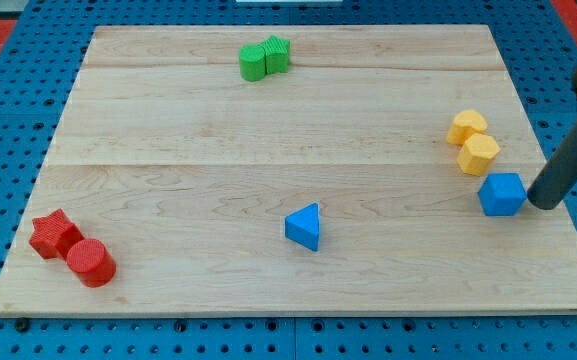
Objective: Slide the blue triangle to the bottom right
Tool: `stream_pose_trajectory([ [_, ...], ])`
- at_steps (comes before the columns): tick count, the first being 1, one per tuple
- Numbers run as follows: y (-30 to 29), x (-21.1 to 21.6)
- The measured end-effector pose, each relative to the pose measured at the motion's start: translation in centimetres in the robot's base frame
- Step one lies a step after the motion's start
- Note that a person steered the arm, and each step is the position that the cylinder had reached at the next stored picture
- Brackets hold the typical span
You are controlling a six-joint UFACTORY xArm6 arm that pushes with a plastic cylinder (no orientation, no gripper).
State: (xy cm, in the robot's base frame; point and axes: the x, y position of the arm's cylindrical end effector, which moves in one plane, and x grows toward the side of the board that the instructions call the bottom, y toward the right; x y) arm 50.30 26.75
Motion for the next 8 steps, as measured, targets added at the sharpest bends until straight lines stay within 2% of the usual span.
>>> stream_pose_trajectory([
  [3,-2.0,-0.3],
  [4,-2.0,4.7],
  [5,-8.9,6.6],
  [6,-20.5,6.5],
  [7,-23.7,8.7],
  [8,-23.5,3.4],
])
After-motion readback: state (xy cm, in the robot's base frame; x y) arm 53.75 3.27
